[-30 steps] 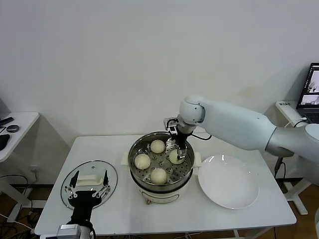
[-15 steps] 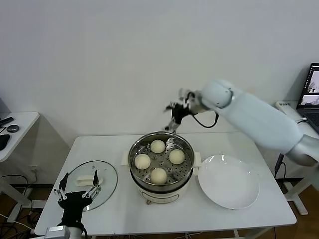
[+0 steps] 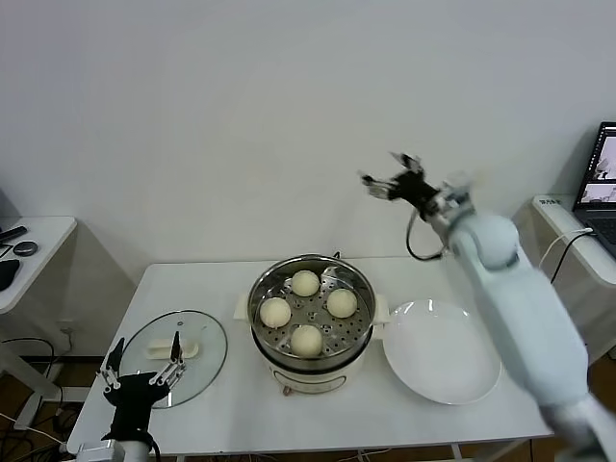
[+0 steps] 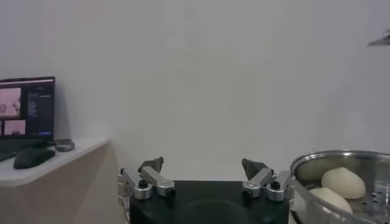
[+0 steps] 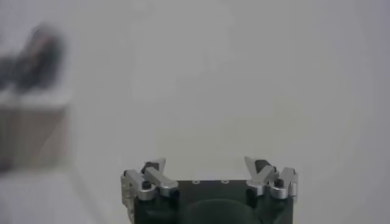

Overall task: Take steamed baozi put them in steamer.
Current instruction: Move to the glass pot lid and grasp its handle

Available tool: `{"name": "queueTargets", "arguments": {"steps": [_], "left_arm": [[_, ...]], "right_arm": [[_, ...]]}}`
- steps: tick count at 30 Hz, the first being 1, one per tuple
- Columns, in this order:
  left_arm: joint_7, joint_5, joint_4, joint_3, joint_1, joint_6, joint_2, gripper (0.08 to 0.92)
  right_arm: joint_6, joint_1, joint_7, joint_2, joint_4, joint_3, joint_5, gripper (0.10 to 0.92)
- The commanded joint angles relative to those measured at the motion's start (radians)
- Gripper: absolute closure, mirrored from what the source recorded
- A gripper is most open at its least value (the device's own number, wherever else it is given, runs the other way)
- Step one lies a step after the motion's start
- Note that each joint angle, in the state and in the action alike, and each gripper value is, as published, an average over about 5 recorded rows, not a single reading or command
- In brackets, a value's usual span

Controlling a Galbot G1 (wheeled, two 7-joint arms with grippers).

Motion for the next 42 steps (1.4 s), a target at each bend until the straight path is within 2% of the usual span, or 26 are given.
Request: {"name": "queueTargets", "arguments": {"steps": [1,4,6,11,13,15,18,22,26,35,42], "left_arm": [[0.023,0.101,0.102,-0.106,-0.12,-0.001,0.037,0.177],[0.044,0.471,0.195,-0.151,-0.182,0.001,0.073,0.177],[0.01,0.758,0.277,-0.158,-0.215,-0.032,0.123,0.177],[-0.231,1.272,0.479,-0.101,-0.243,-0.113,0.317,0.177],[-0.287,1.383,0.552,-0.086,-0.24,-0.148,0.384,0.177],[-0.281,1.458,0.59,-0.084,-0.23,-0.21,0.425,0.177],[-0.177,1.488,0.592,-0.093,-0.202,-0.3,0.465,0.177],[-0.053,1.363,0.581,-0.092,-0.175,-0.3,0.48,0.177],[0.011,1.342,0.568,-0.07,-0.153,-0.281,0.476,0.177],[-0.039,1.355,0.628,0.007,-0.175,-0.206,0.469,0.177],[-0.114,1.341,0.717,0.035,-0.253,-0.196,0.447,0.177]], "right_arm": [[0.142,-0.646,0.199,0.157,0.191,0.453,0.013,0.203],[0.145,-0.695,0.201,0.167,0.231,0.457,0.012,0.203],[0.145,-0.704,0.202,0.168,0.242,0.449,0.013,0.203],[0.151,-0.679,0.207,0.166,0.222,0.412,0.009,0.203],[0.155,-0.67,0.21,0.167,0.216,0.401,0.005,0.203],[0.155,-0.666,0.212,0.166,0.215,0.398,0.004,0.203],[0.155,-0.663,0.215,0.163,0.211,0.401,0.008,0.203],[0.159,-0.669,0.215,0.161,0.21,0.409,0.01,0.203],[0.17,-0.679,0.213,0.162,0.209,0.413,0.012,0.203],[0.168,-0.682,0.205,0.159,0.21,0.42,0.016,0.203],[0.171,-0.697,0.199,0.152,0.213,0.41,0.011,0.203]]}}
